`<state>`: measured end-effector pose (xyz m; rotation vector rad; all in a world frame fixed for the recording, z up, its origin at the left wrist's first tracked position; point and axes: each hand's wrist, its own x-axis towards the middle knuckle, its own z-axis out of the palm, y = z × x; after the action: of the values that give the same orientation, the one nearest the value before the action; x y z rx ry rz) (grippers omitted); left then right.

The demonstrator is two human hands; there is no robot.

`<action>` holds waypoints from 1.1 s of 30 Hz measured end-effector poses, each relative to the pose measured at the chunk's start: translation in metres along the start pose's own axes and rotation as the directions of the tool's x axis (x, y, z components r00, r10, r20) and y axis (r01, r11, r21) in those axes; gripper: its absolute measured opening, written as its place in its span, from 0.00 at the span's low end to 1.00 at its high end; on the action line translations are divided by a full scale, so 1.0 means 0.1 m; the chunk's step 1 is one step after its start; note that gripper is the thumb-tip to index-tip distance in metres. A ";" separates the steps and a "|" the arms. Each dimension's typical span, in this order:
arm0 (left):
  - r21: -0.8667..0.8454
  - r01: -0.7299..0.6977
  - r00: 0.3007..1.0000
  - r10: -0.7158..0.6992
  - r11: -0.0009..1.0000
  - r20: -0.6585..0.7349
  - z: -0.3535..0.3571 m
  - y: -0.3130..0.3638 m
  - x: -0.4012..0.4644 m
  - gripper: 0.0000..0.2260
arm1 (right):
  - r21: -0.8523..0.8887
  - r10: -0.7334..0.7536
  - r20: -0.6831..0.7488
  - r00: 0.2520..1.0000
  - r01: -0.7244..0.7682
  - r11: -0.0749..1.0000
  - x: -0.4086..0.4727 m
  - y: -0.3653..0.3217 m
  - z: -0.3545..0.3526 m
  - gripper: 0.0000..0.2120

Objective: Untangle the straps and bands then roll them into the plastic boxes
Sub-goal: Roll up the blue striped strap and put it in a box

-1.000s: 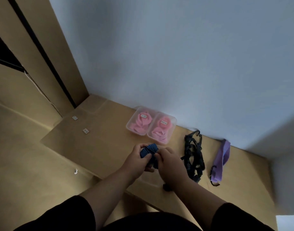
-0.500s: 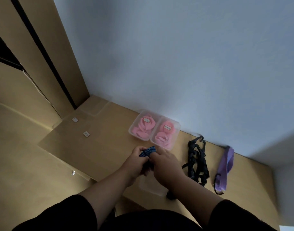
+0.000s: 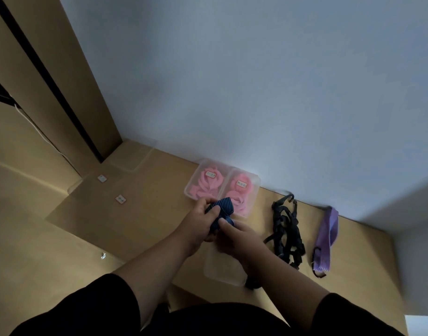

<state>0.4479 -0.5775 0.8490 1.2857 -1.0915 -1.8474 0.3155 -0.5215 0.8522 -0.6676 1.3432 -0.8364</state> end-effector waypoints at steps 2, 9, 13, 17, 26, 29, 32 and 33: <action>-0.016 0.001 1.000 -0.001 1.000 0.024 0.03 0.00 -0.02 0.08 | 0.069 -0.007 0.070 0.998 0.002 0.998 -0.03 -0.03 -0.03 0.12; 0.054 0.060 0.998 -0.062 0.997 0.033 0.11 -0.08 -0.09 0.10 | -0.043 -0.068 0.068 0.995 0.071 0.997 -0.10 0.06 -0.12 0.07; 0.109 0.074 0.997 -0.077 0.991 0.028 0.17 -0.14 -0.08 0.09 | -0.046 -0.058 0.057 0.997 0.061 0.997 -0.11 0.11 -0.16 0.07; 0.271 0.042 0.997 -0.058 0.962 0.054 0.11 -0.27 -0.08 0.07 | -0.159 0.009 0.056 0.998 0.000 0.987 -0.07 0.27 -0.28 0.11; 0.748 -0.249 0.961 0.061 0.615 0.269 0.12 -0.49 0.02 0.21 | -0.737 -0.262 0.145 0.954 0.281 0.615 0.14 0.37 -0.57 0.39; 0.753 -0.271 0.955 0.070 0.600 0.287 0.12 -0.54 0.07 0.21 | -0.817 -0.246 0.187 0.951 0.290 0.499 0.19 0.38 -0.57 0.36; 0.814 -0.351 0.936 0.150 0.464 0.318 0.08 -0.63 0.16 0.17 | -0.854 -0.271 0.191 0.944 0.295 0.429 0.23 0.41 -0.56 0.33; 0.842 -0.379 0.925 0.184 0.384 0.333 0.08 -0.66 0.18 0.16 | -0.869 -0.272 0.196 0.942 0.295 0.398 0.24 0.43 -0.56 0.32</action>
<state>0.4319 -0.5609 0.7844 1.2957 -2.4626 -1.0518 0.2667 -0.5149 0.7970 -1.8027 1.6422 -0.2783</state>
